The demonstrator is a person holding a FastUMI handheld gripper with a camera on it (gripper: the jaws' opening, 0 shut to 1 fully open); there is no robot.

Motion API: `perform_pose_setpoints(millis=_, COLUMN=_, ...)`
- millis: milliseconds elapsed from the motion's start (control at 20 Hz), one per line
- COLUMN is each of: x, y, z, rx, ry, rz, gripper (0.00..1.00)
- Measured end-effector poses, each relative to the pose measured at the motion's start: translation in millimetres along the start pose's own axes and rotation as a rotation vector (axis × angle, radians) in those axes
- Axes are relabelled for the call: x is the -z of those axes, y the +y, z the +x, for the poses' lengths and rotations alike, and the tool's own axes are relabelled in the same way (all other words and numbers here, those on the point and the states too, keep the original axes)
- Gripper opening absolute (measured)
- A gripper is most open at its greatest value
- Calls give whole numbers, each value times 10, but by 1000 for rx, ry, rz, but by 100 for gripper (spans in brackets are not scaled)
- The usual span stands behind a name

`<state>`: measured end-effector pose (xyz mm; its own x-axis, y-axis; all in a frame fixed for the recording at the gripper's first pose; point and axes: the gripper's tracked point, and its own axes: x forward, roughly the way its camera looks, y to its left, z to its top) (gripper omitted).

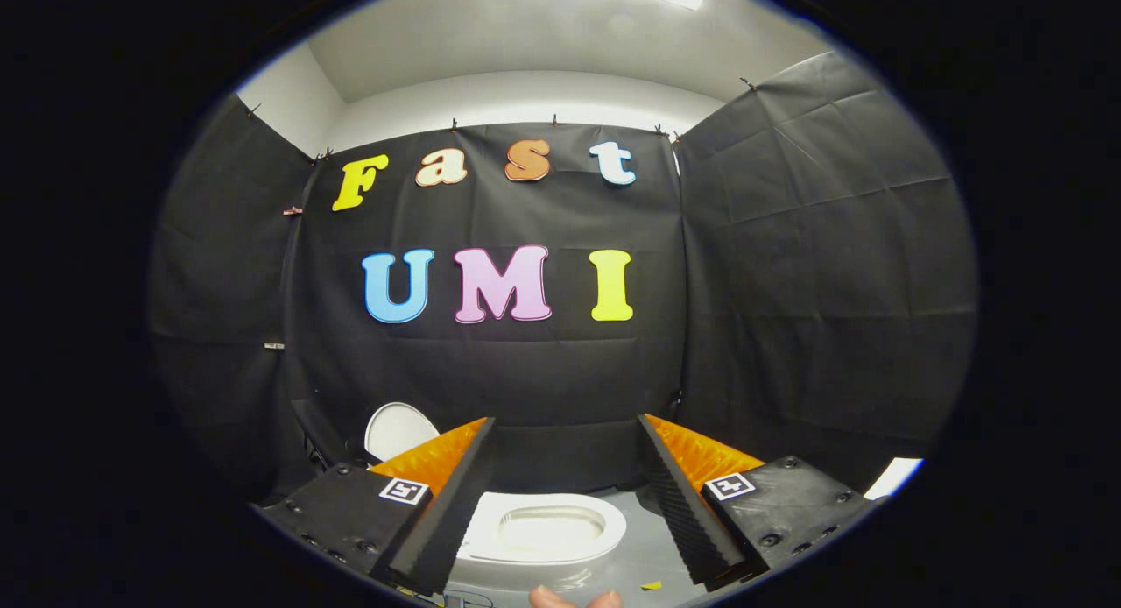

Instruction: Open the toilet lid.

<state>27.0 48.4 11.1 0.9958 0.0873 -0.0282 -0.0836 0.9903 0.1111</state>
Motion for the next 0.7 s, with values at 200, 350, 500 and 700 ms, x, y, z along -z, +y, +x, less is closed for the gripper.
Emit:
perform_pose_setpoints(millis=200, x=33, y=6, z=-1, rx=-3, ry=9, rz=-1, gripper=99)
perform_pose_setpoints(millis=350, x=35, y=5, z=-6, rx=-6, ry=10, rz=-2, gripper=99)
perform_pose_setpoints(millis=500, x=21, y=10, z=6, rx=-4, ry=5, rz=-1, gripper=99)
perform_pose_setpoints(millis=700, x=40, y=4, z=1, rx=-3, ry=11, rz=2, gripper=98)
